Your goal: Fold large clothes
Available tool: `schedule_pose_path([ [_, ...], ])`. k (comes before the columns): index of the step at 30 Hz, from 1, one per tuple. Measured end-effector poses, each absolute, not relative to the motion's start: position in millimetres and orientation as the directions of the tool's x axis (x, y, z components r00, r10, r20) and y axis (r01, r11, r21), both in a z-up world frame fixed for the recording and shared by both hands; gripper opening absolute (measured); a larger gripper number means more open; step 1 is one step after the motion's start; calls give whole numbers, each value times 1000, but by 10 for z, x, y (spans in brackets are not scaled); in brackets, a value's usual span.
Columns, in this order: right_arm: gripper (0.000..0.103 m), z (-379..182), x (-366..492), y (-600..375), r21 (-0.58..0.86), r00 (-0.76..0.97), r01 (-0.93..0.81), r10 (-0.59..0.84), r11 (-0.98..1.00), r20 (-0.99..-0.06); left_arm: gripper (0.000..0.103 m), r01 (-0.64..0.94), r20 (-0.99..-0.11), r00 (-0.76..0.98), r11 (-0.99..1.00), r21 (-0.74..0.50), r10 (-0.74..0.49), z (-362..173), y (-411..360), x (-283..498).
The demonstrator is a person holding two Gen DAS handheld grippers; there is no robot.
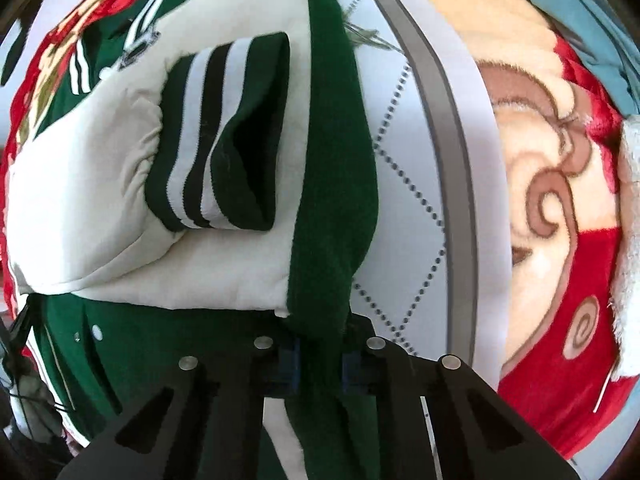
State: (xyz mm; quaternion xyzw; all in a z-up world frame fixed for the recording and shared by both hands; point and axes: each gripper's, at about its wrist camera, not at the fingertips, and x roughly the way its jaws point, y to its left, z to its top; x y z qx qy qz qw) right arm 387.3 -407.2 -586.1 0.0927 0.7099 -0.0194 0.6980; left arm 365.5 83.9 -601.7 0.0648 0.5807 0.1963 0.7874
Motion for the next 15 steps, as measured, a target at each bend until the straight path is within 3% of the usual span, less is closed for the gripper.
schedule_pose_path([
  [5, 13, -5683, 3890, -3722, 156, 29, 138, 153, 978, -988, 5, -248, -883, 236, 903, 350, 407, -5894, 1226, 3445],
  [8, 13, -5603, 3878, -3480, 276, 44, 157, 273, 948, -961, 7, -284, -880, 195, 884, 371, 432, -5878, 1525, 3286],
  [11, 12, -5868, 3768, -3696, 456, 51, 397, 477, 796, -877, 12, -336, -892, 135, 867, 368, 431, -5960, 1797, 3174],
  [14, 12, -6305, 3608, -3948, 480, 57, 583, 557, 655, -829, 12, -340, -900, 117, 869, 360, 419, -5977, 1768, 3180],
  [15, 12, -6305, 3610, -3937, 478, 53, 574, 553, 664, -832, 12, -331, -899, 108, 868, 371, 425, -5976, 1716, 3193],
])
